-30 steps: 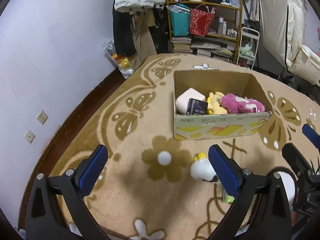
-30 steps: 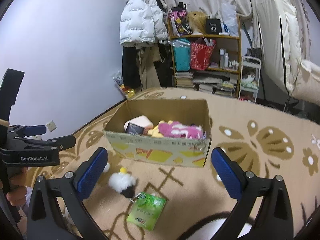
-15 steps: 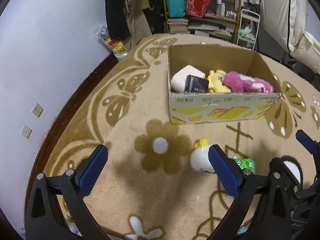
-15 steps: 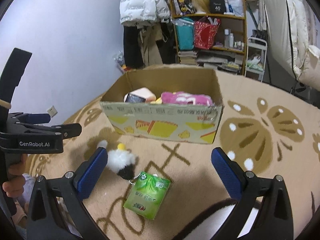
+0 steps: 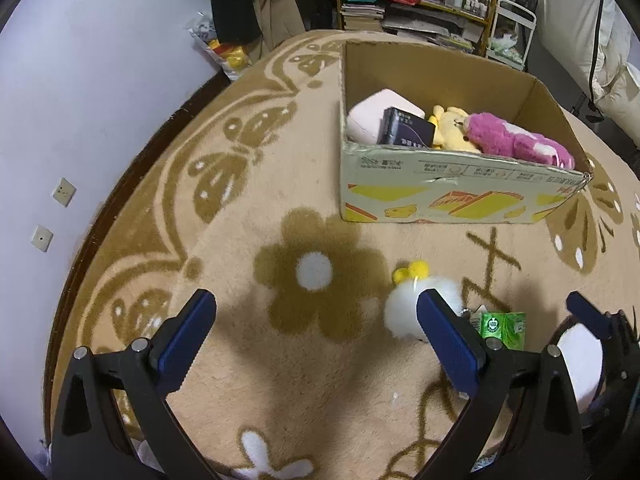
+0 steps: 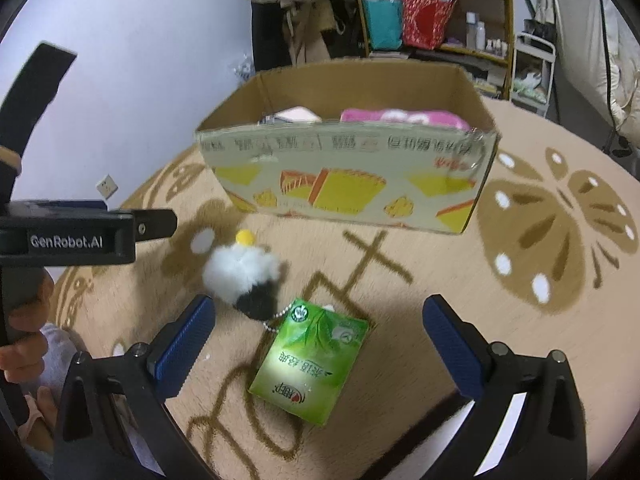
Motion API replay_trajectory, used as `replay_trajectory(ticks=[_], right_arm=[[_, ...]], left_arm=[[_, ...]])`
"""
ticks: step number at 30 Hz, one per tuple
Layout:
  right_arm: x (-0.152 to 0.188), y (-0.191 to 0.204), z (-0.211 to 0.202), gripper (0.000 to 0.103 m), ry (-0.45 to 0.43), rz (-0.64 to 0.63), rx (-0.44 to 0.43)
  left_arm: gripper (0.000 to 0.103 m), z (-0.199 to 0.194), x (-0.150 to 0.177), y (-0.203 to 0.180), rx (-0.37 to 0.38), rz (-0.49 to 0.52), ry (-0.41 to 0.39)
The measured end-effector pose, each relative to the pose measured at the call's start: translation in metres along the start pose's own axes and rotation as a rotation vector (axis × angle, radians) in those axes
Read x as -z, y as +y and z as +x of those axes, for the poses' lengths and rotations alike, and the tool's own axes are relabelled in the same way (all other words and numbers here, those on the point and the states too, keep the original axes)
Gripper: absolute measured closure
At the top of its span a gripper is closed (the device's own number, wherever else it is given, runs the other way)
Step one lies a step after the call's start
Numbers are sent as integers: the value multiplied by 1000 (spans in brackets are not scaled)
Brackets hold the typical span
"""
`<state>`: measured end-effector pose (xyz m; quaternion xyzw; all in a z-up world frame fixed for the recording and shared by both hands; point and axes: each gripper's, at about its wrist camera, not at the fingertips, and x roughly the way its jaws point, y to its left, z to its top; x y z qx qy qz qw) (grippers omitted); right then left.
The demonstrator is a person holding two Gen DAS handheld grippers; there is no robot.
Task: Organize soft objects
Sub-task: 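Move both tools back toward the white fluffy plush and green tissue pack, then grasp the white fluffy plush with the left gripper while the right grips the green tissue pack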
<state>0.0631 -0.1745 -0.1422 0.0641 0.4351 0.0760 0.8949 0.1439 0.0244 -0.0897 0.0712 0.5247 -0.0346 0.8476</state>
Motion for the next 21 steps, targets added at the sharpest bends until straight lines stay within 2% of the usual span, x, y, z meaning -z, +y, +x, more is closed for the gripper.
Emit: replay_trajectory(ticks=[10,21], right_arm=[[5,0,27,0,89,10,3],[5,-5,45,0,127,28,20]], left_arm=[[3,24,-4,-7,37,13,65],[3,41,-7,-17,71,31,107]])
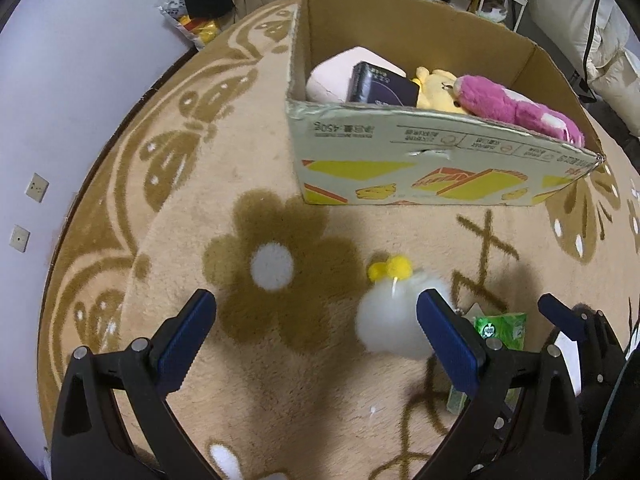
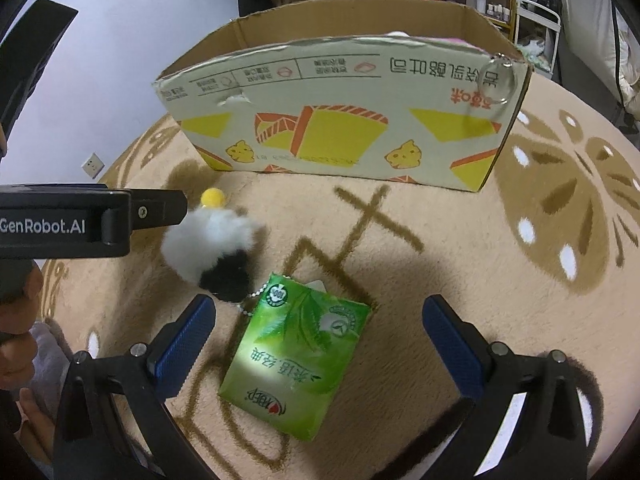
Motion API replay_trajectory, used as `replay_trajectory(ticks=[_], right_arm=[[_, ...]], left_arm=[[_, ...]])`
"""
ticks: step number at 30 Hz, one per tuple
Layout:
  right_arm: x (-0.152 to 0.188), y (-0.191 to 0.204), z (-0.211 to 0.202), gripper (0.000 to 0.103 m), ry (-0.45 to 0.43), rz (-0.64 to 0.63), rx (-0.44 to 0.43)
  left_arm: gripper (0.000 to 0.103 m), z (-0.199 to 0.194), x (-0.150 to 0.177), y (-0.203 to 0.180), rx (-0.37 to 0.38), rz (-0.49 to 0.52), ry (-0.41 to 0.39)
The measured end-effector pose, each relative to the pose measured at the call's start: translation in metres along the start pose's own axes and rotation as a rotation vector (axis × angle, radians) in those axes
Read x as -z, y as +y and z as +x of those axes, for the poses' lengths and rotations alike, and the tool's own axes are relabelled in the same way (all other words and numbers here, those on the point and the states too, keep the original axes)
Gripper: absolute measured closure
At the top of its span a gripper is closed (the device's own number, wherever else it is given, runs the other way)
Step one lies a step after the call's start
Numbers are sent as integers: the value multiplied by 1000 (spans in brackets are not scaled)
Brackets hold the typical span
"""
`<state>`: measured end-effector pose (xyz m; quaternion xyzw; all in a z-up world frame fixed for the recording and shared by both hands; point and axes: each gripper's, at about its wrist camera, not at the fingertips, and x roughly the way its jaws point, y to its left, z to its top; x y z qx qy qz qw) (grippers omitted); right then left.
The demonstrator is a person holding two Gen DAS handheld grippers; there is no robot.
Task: Organize soft objects
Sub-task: 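Grasp the white fluffy plush with the left gripper while the right grips the green tissue pack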
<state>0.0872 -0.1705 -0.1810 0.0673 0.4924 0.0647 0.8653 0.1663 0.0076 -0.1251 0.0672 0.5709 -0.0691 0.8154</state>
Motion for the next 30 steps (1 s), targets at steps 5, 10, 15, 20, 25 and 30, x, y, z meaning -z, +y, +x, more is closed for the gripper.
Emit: replay_trajectory(ticks=[5,10,15,20,25,30], right_arm=[[-1,-5,6,0,22,11,10],[-2,-9,16,0,43,26,16],[-1,-10,21,2,59,36,15],[0,-7,24,3,73,27,18],[0,1,28,6,75,23,23],[1,3,30,8,74,28,23]], left_arm=[[3,12,0,-5,29,0,27],[3,22,-1,-11,28,16,47],[3,29,-1,-14,31,23,51],[3,35,-1,-17,43,18,59],[3,40,-2,-19,40,14,57],[3,43,-1,-29,20,20,49]])
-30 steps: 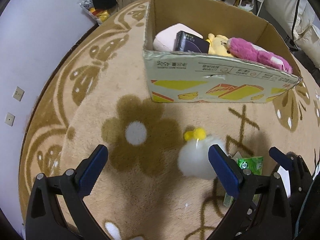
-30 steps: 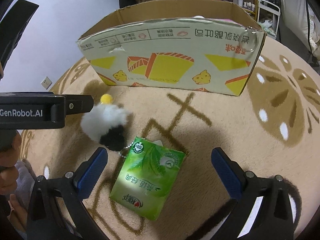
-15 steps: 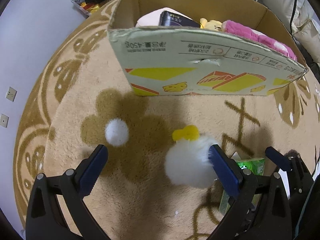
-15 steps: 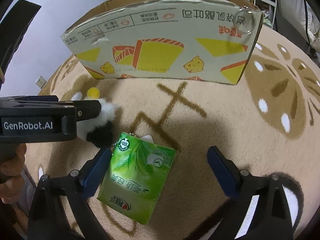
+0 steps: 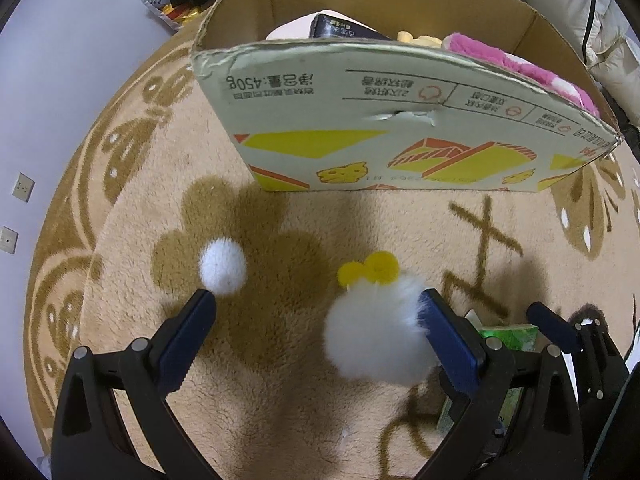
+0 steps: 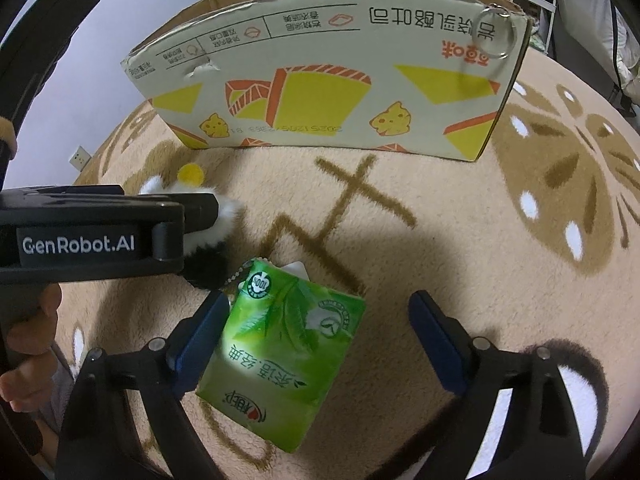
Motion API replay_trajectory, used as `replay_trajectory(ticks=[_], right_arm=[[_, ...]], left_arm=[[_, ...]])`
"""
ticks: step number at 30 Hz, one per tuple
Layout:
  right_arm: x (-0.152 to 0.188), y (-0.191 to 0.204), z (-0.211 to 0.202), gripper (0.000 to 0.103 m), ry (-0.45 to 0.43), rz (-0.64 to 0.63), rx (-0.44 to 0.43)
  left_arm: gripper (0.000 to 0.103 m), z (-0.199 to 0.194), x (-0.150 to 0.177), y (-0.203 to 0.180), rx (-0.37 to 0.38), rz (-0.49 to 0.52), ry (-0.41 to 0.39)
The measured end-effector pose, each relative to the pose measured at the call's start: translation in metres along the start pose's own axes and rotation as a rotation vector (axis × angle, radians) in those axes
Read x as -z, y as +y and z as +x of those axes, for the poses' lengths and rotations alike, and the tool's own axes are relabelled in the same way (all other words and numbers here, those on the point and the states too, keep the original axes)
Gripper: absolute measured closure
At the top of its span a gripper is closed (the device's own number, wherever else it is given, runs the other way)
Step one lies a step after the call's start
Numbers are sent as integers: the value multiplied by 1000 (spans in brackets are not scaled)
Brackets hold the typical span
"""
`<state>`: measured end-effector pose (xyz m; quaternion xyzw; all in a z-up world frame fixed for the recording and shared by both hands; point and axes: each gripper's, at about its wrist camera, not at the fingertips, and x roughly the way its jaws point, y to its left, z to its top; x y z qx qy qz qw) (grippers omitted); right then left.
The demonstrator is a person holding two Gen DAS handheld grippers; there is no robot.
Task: Organize soft objects
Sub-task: 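Grasp the white fluffy plush with the left gripper while the right grips the green tissue pack, then carry the white plush to the box with the left gripper while the right carries the green pack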
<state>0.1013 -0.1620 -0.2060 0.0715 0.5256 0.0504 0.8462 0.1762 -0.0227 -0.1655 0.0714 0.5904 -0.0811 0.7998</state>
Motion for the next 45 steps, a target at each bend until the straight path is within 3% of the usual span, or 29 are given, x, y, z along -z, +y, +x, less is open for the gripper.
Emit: replay_trajectory(ticks=[7,18,22,26,29,34,38,45], right_arm=[[0,0,0,8,1,1,-1],[1,-8,-4,9,4,9,-4],[1,-9,-3,15,6,6,2],[1,-5,-3,28,3,-8,8],[2,-3,-4,30,0,-7,9],[1,-4,-8,32,-16,-1,14],[0,-8,-14,33,-35,6,19],[-1,-18,-22,35,-63,30,5]], left_arm=[[4,-5,4,-7,5,11,-5],[22,-1,4,-14,47,1,14],[33,1,5,-17,68,0,17],[48,2,8,-21,82,7,14],[65,3,8,-26,97,21,20],[82,-3,14,-35,135,28,28],[92,-8,16,-37,134,35,13],[93,-18,17,-32,141,3,-17]])
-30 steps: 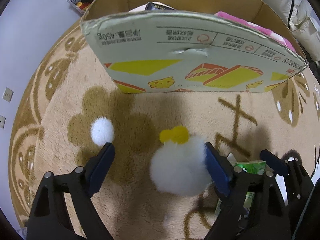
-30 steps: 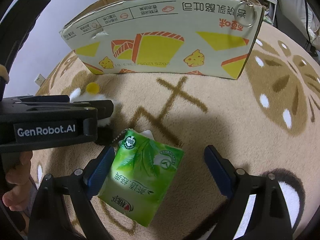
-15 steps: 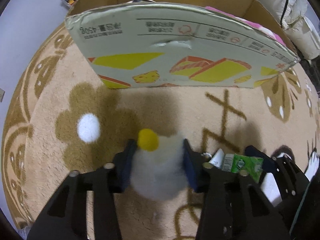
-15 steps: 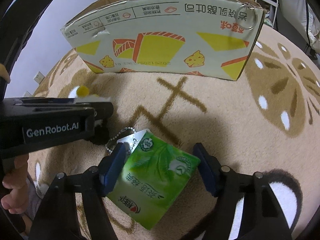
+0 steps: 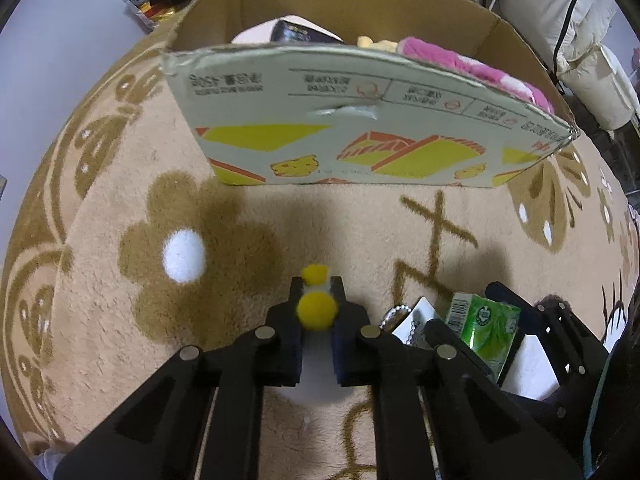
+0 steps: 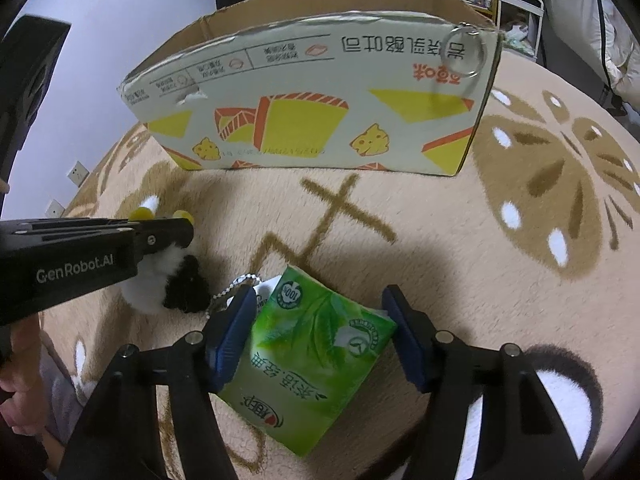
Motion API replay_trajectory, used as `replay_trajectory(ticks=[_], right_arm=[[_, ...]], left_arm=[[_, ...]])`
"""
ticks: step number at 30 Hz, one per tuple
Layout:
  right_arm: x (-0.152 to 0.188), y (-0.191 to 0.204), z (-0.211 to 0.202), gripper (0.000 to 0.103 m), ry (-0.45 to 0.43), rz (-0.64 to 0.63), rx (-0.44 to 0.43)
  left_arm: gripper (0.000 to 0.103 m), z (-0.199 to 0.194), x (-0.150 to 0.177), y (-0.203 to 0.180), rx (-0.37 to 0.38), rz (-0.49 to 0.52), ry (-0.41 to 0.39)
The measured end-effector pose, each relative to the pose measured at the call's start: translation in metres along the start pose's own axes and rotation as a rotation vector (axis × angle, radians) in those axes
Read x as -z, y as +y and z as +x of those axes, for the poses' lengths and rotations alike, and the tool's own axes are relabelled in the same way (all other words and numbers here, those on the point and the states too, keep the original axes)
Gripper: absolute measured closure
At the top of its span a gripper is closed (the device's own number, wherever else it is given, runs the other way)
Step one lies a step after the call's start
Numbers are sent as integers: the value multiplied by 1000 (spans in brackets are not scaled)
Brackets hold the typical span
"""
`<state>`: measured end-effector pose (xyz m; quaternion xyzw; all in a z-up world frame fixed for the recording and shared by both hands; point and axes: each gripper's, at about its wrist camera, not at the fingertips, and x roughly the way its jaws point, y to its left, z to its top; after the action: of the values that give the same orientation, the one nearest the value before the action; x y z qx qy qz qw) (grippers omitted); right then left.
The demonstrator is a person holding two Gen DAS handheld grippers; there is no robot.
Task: Organize soft objects
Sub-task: 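Carry the white plush to the box with the left gripper while the right carries the green pack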
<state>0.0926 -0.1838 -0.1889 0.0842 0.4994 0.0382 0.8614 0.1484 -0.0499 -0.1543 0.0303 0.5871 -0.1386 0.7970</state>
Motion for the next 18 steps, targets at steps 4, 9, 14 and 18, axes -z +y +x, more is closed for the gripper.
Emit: replay_trajectory(ticks=[4,9,14,18], right_arm=[[-1,-6,-12,35,-42,18,-9],[-3,-13,-31,36,-127,33,-4],[-3,-17,-50,36,-193,29,-8],[-3,-19,-55,36,-201,28,-11]], left_arm=[[93,-13,-3,8,-9,-14,-43],[93,-34,2,18,-1,-37,-117],[93,-44,-6,37,-24,-65,-151],[93,-53,-4,38,-55,-78,-193]])
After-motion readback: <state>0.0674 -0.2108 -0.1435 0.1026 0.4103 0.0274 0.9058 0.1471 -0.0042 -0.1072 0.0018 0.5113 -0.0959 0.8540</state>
